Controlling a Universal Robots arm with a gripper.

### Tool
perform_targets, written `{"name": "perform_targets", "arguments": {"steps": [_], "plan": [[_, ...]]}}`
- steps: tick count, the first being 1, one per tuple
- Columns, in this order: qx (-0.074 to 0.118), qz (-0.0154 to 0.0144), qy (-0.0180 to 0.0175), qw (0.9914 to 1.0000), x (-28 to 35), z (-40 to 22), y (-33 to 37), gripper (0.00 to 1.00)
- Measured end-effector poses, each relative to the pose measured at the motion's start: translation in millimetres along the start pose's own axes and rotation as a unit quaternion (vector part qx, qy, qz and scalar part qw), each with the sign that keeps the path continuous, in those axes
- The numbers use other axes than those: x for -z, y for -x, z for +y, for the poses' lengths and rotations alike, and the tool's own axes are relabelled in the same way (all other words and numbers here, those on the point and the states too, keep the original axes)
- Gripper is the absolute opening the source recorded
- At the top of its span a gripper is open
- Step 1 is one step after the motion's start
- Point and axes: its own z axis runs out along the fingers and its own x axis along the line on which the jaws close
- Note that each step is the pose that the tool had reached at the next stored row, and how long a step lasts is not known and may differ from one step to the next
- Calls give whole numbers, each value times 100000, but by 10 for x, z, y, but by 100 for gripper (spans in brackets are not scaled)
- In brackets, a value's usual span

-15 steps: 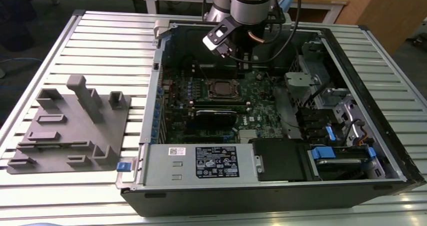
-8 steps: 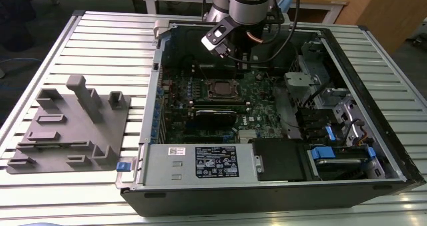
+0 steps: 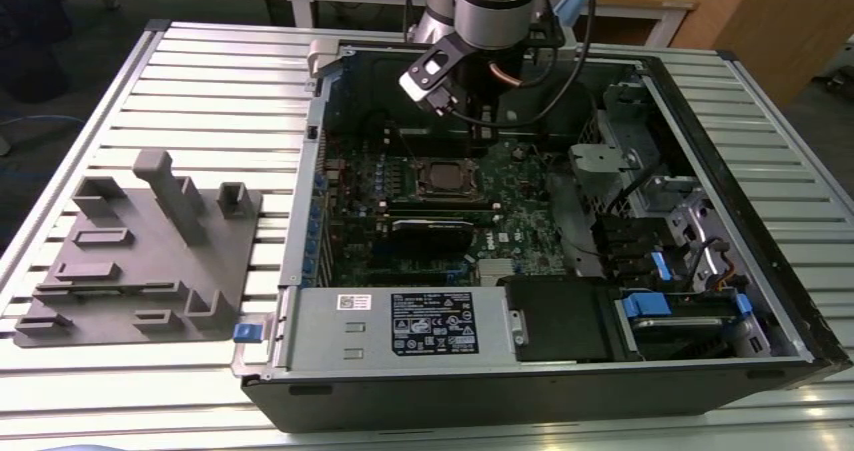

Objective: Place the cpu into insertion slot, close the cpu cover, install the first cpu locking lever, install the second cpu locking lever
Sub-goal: 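Close the cpu cover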

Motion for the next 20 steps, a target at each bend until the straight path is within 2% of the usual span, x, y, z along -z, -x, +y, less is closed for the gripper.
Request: {"name": "perform_targets", "arguments": {"steps": [8, 15, 20], "plan": [[-7, 6, 18, 100000, 0, -19, 1, 11], [0, 8, 116, 100000, -1, -130, 8, 11], [9, -8, 106, 100000, -11, -152, 10, 11]]}}
